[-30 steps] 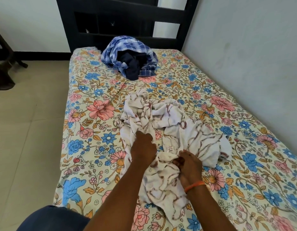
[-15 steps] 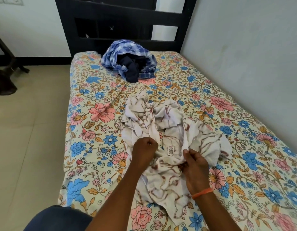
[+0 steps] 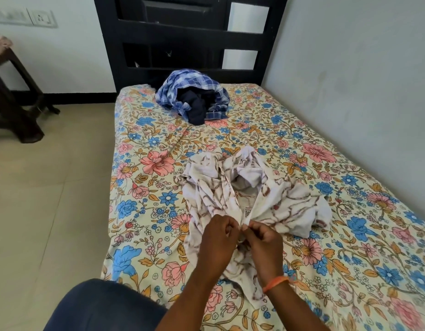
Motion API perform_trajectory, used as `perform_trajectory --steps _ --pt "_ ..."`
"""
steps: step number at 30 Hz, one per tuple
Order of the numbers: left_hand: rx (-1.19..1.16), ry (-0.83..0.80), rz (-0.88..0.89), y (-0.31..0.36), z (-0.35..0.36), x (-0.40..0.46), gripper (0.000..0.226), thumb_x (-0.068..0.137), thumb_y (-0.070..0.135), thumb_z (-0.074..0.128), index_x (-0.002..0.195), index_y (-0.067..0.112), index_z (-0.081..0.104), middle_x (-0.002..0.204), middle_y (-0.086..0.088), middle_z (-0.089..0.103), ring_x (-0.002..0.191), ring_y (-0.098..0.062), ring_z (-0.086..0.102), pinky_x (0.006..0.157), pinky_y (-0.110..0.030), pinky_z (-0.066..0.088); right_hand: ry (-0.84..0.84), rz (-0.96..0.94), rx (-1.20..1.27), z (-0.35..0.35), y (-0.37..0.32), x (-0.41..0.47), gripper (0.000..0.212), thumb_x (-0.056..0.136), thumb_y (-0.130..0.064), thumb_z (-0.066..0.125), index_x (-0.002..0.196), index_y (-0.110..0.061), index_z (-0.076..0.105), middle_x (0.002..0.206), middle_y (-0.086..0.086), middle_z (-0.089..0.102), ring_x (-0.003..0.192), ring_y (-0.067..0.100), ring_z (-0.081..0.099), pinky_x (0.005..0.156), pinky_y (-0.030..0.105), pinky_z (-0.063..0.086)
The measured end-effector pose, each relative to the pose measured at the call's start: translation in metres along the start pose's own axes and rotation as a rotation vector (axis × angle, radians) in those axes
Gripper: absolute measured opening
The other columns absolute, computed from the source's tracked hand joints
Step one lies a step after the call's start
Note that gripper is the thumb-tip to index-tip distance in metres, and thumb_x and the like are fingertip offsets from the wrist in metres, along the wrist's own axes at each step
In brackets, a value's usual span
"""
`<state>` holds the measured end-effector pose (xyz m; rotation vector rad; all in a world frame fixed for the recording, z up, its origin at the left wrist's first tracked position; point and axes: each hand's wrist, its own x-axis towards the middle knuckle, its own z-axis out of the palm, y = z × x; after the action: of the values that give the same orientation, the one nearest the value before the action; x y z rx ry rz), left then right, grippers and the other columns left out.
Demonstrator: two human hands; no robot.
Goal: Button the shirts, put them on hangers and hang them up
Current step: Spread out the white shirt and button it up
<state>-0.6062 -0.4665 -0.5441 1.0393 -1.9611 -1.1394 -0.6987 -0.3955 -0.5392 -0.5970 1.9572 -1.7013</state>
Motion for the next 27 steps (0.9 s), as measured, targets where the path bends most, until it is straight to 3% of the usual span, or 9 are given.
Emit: perform_trajectory --steps 3,9,15,19,22,27 --pt "-0.062 0.018 -0.02 0.002 -0.003 -0.002 0.011 0.088 0.02 0.061 0.078 0.024 0.063 0.082 0.009 0.058 0.081 -0.003 0.054 0.068 -0.013 0.038 -0.032 -0.032 -0.051 0.004 0.002 -0.005 0.012 0.09 -0.006 0.068 0.085 -0.013 0.077 0.076 0.003 0.076 0.076 0.028 0.072 0.07 0.04 0.06" --pt "-0.039 -0.023 -0.008 0.0 -0.007 -0.004 0.012 0.091 0.017 0.06 0.083 0.026 0.061 0.084 0.011 0.056 0.081 -0.001 0.054 0.066 -0.012 0.038 -0.034 0.008 0.031 0.008 0.004 -0.01 0.018 0.088 -0.002 0.068 0.082 -0.015 0.078 0.073 0.008 0.074 0.064 0.02 0.063 0.061 0.029 0.049" --pt "-0.021 0.031 -0.016 -0.005 -0.005 -0.002 0.011 0.09 0.017 0.061 0.081 0.023 0.064 0.083 0.009 0.058 0.081 -0.003 0.054 0.069 -0.017 0.04 -0.04 0.069 0.139 0.01 0.002 -0.008 0.018 0.088 -0.001 0.068 0.081 -0.013 0.08 0.074 0.015 0.074 0.064 0.026 0.06 0.06 0.032 0.05" --pt "-0.022 0.065 -0.044 -0.011 -0.005 0.002 0.009 0.089 0.02 0.062 0.082 0.022 0.066 0.085 0.01 0.06 0.082 -0.003 0.055 0.072 -0.021 0.043 -0.06 0.109 0.23 0.009 0.0 -0.007 0.016 0.089 0.004 0.063 0.094 -0.002 0.077 0.086 0.018 0.075 0.084 0.033 0.07 0.08 0.04 0.058" --pt "-0.024 0.051 -0.021 -0.008 -0.006 0.0 0.009 0.089 0.018 0.063 0.082 0.023 0.066 0.082 0.01 0.059 0.082 -0.002 0.055 0.069 -0.014 0.039 -0.106 0.155 0.241 0.004 -0.001 -0.004 0.016 0.087 0.006 0.065 0.095 0.0 0.076 0.088 0.019 0.075 0.084 0.032 0.072 0.078 0.039 0.059" --pt "-0.004 -0.007 -0.01 -0.006 -0.007 0.0 0.013 0.092 0.013 0.059 0.089 0.019 0.071 0.084 0.009 0.055 0.082 -0.003 0.053 0.071 -0.015 0.039 -0.137 0.148 0.168 -0.002 0.0 0.003 0.011 0.078 0.002 0.076 0.087 -0.004 0.078 0.085 0.02 0.075 0.084 0.04 0.072 0.081 0.045 0.058"
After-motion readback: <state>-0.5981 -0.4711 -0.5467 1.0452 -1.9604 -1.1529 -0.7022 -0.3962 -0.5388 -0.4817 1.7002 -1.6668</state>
